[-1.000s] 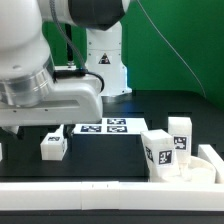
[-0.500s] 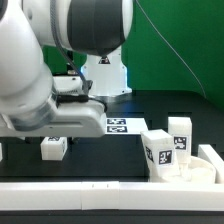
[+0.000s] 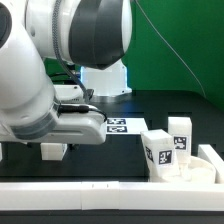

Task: Assemble stool

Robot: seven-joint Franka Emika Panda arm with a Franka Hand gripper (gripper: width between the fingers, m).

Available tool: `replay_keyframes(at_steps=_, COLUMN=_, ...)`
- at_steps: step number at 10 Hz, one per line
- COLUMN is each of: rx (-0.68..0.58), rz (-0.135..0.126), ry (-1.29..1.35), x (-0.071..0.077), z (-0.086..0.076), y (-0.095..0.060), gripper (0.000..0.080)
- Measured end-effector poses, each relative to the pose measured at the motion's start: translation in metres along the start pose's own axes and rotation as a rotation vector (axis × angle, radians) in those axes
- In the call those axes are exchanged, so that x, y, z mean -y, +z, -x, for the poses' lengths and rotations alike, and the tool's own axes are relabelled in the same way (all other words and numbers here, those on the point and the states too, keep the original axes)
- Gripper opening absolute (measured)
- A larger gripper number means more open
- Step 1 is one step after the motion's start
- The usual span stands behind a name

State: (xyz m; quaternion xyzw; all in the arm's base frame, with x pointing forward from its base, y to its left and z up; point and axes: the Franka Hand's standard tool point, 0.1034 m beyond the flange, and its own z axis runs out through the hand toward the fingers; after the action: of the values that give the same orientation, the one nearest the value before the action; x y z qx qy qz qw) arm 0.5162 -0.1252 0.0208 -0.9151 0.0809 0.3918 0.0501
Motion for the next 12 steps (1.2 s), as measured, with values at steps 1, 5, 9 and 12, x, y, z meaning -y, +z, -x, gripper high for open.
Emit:
replay_keyframes(at_steps=1, rx=-0.012, rz=0.004, ry=-0.001, x=-0.001, z=-0.003, y=0.002, gripper=0.0649)
replay_keyframes(at_steps=5, rx=0.184, rz=0.008, ry=0.003, x=-0.005, z=-0.001, y=0.012, gripper=0.0649)
replay_keyframes(at_steps=9, rx=0.163, rz=0.012, ry=0.002, x=-0.005, z=-0.005, y=0.011, gripper=0.0548)
replay_keyframes(at_steps=12, rx=0.153, rz=0.013, ry=0.001, x=-0.006, z=-0.006, y=0.008, gripper=0.0335)
